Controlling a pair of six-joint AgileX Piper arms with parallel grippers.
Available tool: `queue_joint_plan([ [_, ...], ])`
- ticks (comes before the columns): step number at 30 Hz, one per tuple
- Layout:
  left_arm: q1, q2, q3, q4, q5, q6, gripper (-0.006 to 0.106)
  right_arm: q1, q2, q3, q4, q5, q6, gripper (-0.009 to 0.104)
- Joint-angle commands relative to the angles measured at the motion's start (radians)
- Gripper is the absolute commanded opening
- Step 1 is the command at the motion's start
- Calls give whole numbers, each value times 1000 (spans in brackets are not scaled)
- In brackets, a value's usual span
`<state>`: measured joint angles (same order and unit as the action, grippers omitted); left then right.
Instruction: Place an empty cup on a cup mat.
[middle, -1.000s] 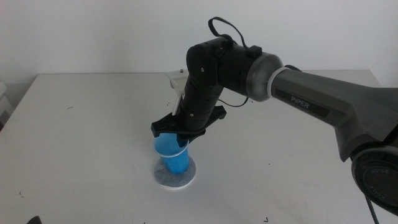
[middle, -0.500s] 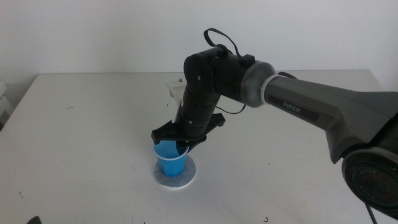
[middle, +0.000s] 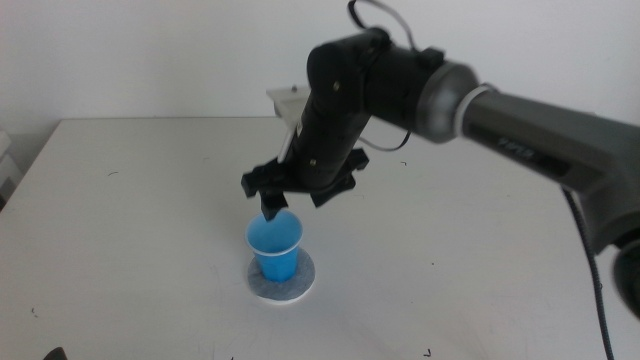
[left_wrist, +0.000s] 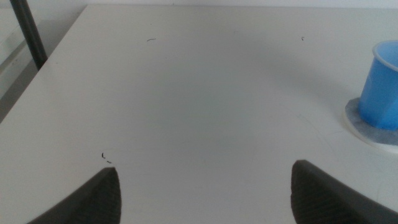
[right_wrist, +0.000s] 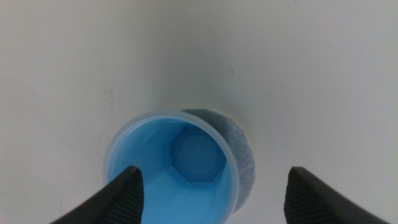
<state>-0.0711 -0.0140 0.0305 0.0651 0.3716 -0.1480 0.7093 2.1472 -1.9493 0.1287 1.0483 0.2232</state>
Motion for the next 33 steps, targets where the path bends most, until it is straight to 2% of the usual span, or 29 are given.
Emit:
queue_joint_plan([
  [1,1,-13,-6,0,-66,-11,105,-30,-125,-22,-5,-19,-14,59],
  [9,1,-13,-6,0,-66,-11,105,-172,-376,178,-15,-33,-75,59],
  [18,1,-13,-6,0,-66,-11,105,-403,-780,577,-46,-230,-74,60],
  [22,1,-13,-6,0,-66,-11,105,-505,-950,754,-56,-312,-78,69],
  [27,1,-13,-6,0,-66,-11,105,-596,-1186,969,-84,-451,-106,90],
  [30,1,-13,-6,0,-66,-11,105,-619,-1295,1068,-122,-491,-106,94],
  [33,1,-13,-6,0,-66,-11,105,-620,-1384,1160,-122,-548,-112,94],
])
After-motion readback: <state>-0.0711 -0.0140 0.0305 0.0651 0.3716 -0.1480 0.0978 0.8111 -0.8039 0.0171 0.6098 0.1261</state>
